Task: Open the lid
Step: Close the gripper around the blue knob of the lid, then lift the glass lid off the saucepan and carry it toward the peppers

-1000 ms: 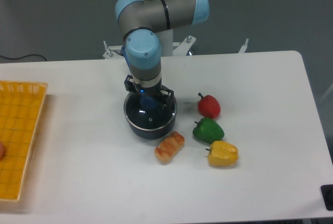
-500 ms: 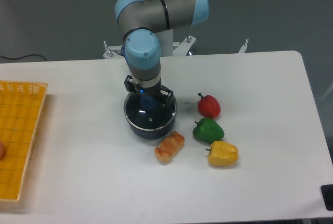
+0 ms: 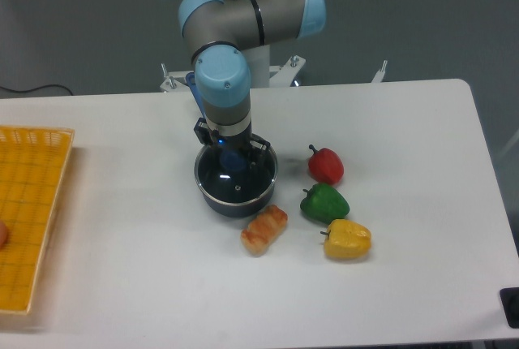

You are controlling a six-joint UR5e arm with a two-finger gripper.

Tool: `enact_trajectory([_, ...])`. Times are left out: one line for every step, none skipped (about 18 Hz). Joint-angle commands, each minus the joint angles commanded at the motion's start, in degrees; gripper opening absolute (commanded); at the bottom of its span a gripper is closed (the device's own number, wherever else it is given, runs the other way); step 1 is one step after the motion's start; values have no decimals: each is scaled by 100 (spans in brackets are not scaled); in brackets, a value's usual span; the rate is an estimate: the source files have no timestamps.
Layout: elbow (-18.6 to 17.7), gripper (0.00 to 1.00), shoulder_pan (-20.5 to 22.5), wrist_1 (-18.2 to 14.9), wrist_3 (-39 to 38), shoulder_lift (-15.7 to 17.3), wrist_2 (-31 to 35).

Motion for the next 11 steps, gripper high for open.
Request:
enact_trajectory([0, 64, 0, 0, 9, 0, 0])
enact_trajectory([9, 64, 0, -9, 9, 9, 0])
enact_trajectory([35, 64, 0, -26, 9, 9, 0])
enact_trajectory([61, 64, 0, -35, 9, 17, 0])
enact_trajectory([88, 64, 9, -44, 9, 26, 0])
enact_trajectory([131, 64, 9, -96, 9, 26, 0])
enact_trajectory([219, 64, 17, -210, 17, 26, 0])
enact_trajectory([316, 64, 35, -350, 35, 26, 0])
enact_trajectory([421, 64, 70, -482, 61, 26, 9])
enact_trajectory([561, 64, 96, -605, 114, 18, 9])
enact_trajectory([658, 64, 149, -702, 192, 0, 9])
